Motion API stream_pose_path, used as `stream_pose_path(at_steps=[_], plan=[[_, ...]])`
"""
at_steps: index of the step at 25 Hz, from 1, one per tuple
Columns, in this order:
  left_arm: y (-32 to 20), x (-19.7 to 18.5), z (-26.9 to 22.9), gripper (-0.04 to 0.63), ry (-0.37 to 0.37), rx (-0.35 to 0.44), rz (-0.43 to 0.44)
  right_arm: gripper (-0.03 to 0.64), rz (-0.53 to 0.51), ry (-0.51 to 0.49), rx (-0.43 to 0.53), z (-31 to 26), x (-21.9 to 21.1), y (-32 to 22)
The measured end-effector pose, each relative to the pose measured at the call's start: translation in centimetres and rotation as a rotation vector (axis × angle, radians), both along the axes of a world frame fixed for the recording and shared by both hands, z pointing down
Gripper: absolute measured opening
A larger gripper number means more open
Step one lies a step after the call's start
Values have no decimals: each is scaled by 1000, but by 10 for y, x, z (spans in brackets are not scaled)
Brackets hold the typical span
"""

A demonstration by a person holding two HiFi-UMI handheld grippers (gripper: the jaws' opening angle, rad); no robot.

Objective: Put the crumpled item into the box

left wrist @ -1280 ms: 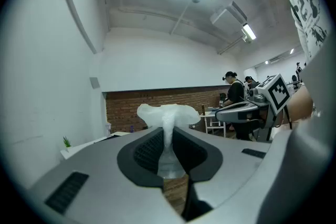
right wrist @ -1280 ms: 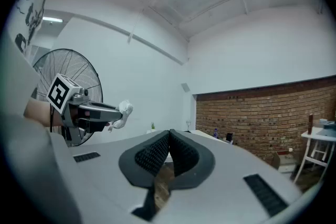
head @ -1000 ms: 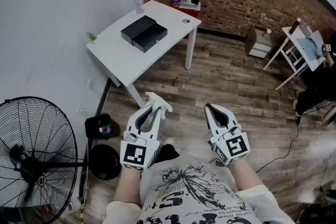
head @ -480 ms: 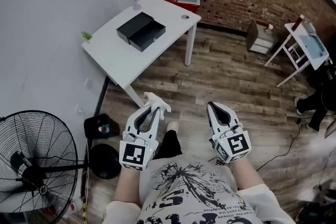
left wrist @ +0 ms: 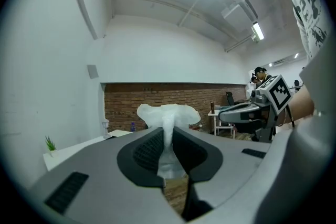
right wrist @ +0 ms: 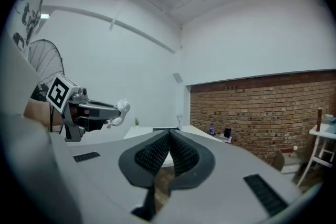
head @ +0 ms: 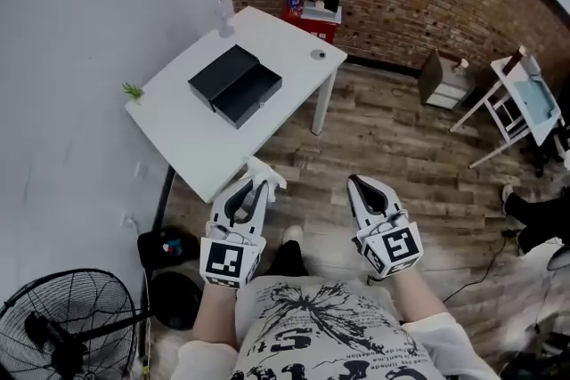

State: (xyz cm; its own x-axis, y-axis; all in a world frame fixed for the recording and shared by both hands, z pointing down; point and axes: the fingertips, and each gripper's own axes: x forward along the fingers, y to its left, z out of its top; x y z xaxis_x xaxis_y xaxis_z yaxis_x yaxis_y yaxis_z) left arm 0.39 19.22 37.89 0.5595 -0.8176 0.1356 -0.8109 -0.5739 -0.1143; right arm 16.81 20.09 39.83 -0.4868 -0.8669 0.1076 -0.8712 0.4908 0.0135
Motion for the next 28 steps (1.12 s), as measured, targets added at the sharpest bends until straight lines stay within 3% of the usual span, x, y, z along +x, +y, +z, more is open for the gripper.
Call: stream_pose_path(at_steps=[6,11,21,28], plan=[[-139,-31,-10,66,31,10,-3,15,-6,31,11,-11,-31,-140],[-222,-60,-10,66,40,4,-27,15,-26,28,10,-14,-61,-233],[-315,-94,9,65,24,-40,-142,15,-168,19,-23,1,-107,-357],[-380,-108,8,66,17,-77,-306,15,-384,34,-28,-2,-141,-444]])
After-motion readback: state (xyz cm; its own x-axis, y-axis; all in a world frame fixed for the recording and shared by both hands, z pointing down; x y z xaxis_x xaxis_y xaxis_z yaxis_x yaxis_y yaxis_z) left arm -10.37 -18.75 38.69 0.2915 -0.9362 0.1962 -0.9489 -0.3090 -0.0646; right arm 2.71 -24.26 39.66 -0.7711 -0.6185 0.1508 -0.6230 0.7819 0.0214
